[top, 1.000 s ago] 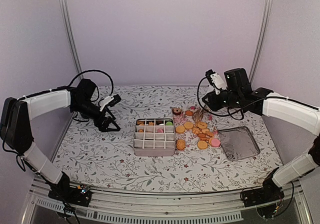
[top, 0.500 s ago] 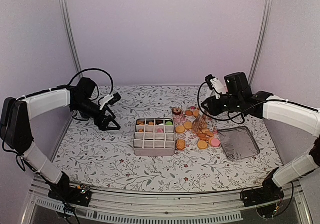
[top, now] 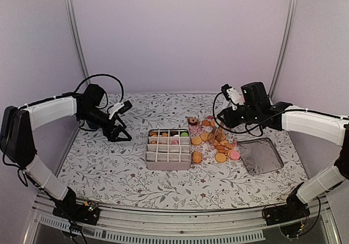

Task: Pack the cookies
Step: Position the fake cookies on the plate.

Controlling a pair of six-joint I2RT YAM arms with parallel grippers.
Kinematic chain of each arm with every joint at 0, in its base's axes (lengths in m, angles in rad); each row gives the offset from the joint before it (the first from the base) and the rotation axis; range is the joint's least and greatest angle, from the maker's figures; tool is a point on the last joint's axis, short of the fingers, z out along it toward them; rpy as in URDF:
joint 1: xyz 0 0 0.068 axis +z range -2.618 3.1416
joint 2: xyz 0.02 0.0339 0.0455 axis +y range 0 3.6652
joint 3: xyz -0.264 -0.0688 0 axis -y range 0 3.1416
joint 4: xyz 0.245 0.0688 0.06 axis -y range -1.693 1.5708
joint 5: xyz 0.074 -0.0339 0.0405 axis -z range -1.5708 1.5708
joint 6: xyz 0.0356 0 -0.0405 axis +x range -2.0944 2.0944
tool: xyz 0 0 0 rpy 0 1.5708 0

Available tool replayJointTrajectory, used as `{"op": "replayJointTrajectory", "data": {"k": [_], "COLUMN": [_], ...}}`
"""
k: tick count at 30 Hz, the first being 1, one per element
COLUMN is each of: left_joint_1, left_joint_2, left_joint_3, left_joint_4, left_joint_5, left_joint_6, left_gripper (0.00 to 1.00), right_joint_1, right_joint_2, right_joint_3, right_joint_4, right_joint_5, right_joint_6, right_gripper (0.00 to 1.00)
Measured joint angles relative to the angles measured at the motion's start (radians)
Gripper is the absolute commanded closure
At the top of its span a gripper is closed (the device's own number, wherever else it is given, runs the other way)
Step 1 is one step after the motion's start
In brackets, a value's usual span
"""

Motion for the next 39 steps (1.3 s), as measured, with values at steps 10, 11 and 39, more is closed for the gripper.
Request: {"op": "replayJointTrajectory", "data": {"k": [10, 11, 39], "left_joint_1": [0.0, 0.0, 0.0], "left_joint_2": [0.0, 0.0, -0.002], "left_joint_3": [0.0, 0.002, 0.008], "left_joint_4": [-0.001, -0.001, 0.0], "left_joint_5": [0.0, 0.0, -0.004], "left_joint_6": [0.0, 0.0, 0.0], "left_gripper": [0.01, 0.01, 0.01], "right_joint_1": [0.024, 0.029, 0.12], "right_joint_2": [0.015, 0.016, 0.002], "right_joint_3": [-0.032, -0.035, -0.061], "right_joint_4": [0.052, 0.059, 0.067], "right_joint_5": [0.033, 0.037, 0.079], "right_joint_6": [-0.011, -0.011, 0.011], "right_gripper": [0.64, 0.65, 0.59]}}
